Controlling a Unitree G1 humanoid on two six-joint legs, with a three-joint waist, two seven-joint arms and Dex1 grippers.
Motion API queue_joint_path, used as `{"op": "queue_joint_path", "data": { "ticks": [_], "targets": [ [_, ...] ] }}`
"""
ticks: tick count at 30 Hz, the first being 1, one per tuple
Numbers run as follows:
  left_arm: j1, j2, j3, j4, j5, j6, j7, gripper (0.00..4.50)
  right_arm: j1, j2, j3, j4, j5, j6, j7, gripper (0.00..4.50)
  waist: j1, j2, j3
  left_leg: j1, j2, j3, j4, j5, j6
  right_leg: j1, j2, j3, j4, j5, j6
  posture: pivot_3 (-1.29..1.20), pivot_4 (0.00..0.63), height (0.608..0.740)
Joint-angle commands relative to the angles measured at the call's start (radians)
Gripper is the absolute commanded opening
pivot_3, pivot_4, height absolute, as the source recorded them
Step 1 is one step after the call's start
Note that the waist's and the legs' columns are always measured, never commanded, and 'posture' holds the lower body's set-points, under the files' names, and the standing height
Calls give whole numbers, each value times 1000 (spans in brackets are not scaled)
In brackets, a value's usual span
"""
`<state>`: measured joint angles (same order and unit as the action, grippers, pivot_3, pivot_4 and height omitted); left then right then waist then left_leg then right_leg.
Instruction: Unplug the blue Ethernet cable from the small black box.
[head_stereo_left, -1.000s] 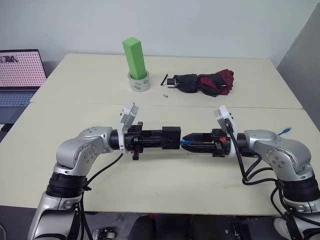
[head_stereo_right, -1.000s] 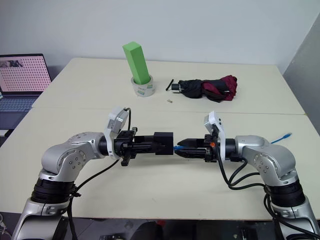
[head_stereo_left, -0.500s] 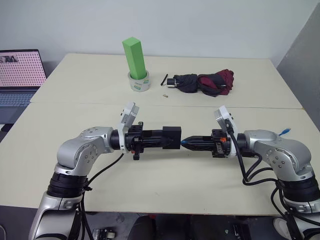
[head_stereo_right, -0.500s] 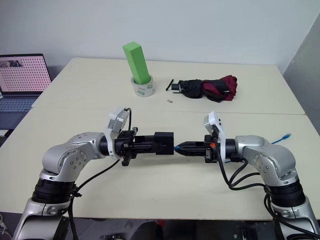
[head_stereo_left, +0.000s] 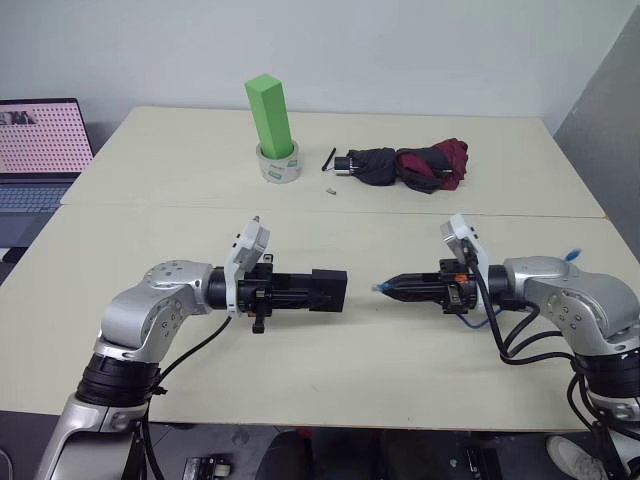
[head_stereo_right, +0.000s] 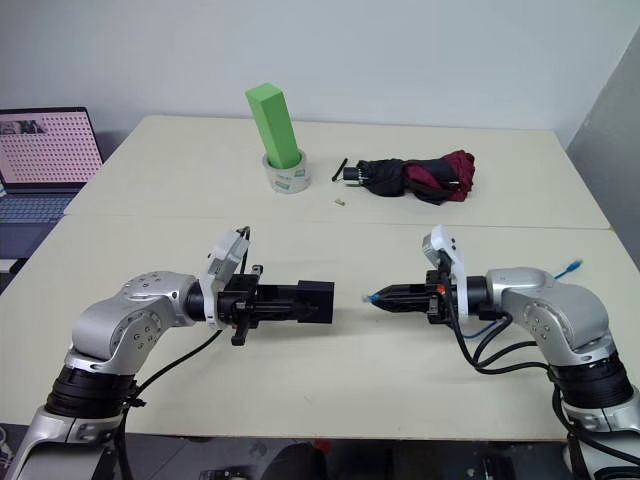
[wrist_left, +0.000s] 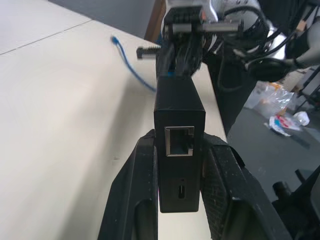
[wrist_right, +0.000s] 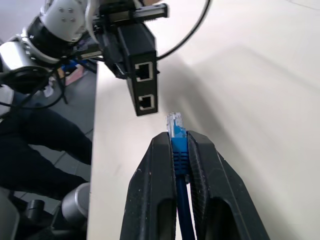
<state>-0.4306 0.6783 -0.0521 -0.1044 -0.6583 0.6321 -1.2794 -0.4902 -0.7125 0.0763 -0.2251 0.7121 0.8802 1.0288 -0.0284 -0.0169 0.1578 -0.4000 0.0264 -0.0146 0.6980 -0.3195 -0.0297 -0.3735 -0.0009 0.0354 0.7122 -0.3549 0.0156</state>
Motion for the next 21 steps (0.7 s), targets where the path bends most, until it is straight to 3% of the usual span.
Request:
{"op": "queue_joint_path", "data": {
  "ticks": [1, 7, 8, 9, 11, 15, 21],
  "targets": [
    [10, 21, 29, -2, 25, -41, 4, 791, -11, 29, -27, 116, -162, -185, -109, 75, 0, 0, 0, 0, 0, 0, 0, 0, 0, 0, 0, 0, 0, 0, 0, 0, 150, 740],
    [6, -12, 7, 12, 75, -83, 59, 791, -118, 165, 27, 462, -531, -517, -492, 75, -4, 0, 0, 0, 0, 1, 0, 2, -3, -2, 0, 1, 1, 0, 0, 0, 150, 740],
    [2, -16, 0, 22, 98, -107, 66, 791, -132, 185, 26, 514, -562, -550, -530, 782, -4, 0, 0, 0, 0, 2, 0, 2, -3, -2, 0, 1, 2, 0, 0, 0, 150, 740],
    [0, -19, -4, 29, 115, -124, 70, 791, -140, 199, 23, 550, -581, -574, -548, 901, -3, 0, 0, 0, 0, 2, 0, 2, -3, -2, 0, 2, 2, 0, 0, 0, 150, 740],
    [-5, -33, -6, 52, 153, -169, 92, 791, -151, 224, 9, 599, -605, -615, -577, 1569, -3, 0, 0, -1, 0, 3, -1, 2, -4, -3, 0, 2, 1, 0, 0, 0, 150, 740],
    [-5, -63, 12, 89, 200, -233, 147, 791, -138, 224, -20, 558, -584, -618, -531, 2439, -3, 1, 0, -1, 1, 4, -1, 2, -4, -4, 0, 2, 1, 0, 0, 0, 150, 740],
    [9, -117, 66, 178, 318, -437, 314, 791, -16, 117, -4, 176, -398, -462, -238, 3870, 0, 1, 0, -1, 1, 3, -1, 2, -3, -4, 0, 2, 1, 0, 0, 0, 150, 740]
  ]
}}
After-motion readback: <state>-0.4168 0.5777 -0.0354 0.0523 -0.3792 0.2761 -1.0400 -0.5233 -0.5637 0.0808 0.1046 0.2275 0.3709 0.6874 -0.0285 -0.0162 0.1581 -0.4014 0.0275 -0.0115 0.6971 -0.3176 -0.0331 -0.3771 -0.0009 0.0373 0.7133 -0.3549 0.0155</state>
